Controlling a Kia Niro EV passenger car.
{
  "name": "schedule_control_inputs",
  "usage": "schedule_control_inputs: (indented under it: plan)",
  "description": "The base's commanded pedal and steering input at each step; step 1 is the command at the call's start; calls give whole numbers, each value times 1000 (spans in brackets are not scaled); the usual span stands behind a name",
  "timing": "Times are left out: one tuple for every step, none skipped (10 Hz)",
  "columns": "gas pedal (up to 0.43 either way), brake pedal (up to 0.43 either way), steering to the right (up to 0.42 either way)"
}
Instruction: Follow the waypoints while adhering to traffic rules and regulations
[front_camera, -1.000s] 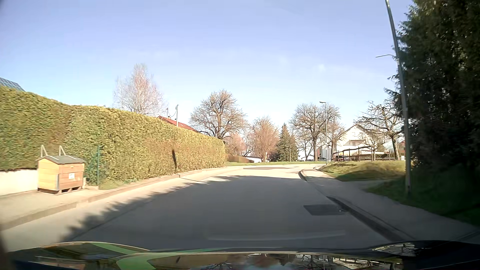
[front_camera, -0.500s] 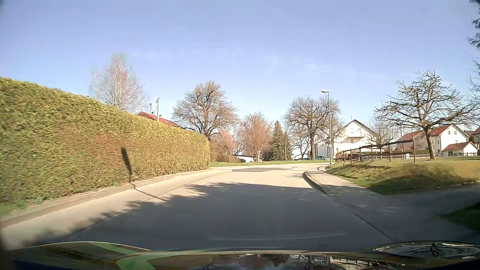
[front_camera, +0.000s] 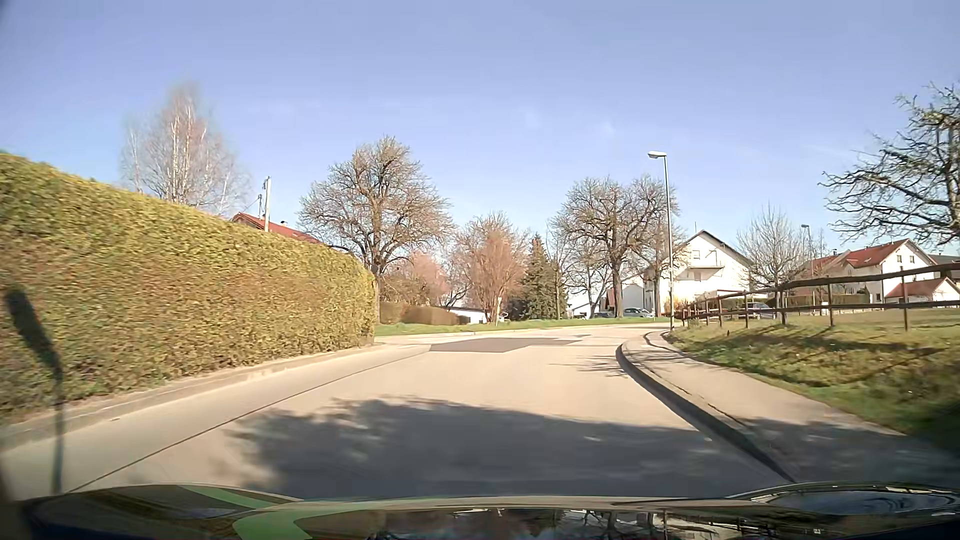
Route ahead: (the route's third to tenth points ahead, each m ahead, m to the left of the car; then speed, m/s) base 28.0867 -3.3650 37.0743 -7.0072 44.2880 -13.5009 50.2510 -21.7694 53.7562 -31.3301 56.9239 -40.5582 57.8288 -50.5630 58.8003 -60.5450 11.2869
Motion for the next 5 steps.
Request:
schedule_control_inputs:
  plan:
    - [130,0,35]
    - [130,0,35]
    - [130,0,36]
    - [130,0,38]
    - [130,0,41]
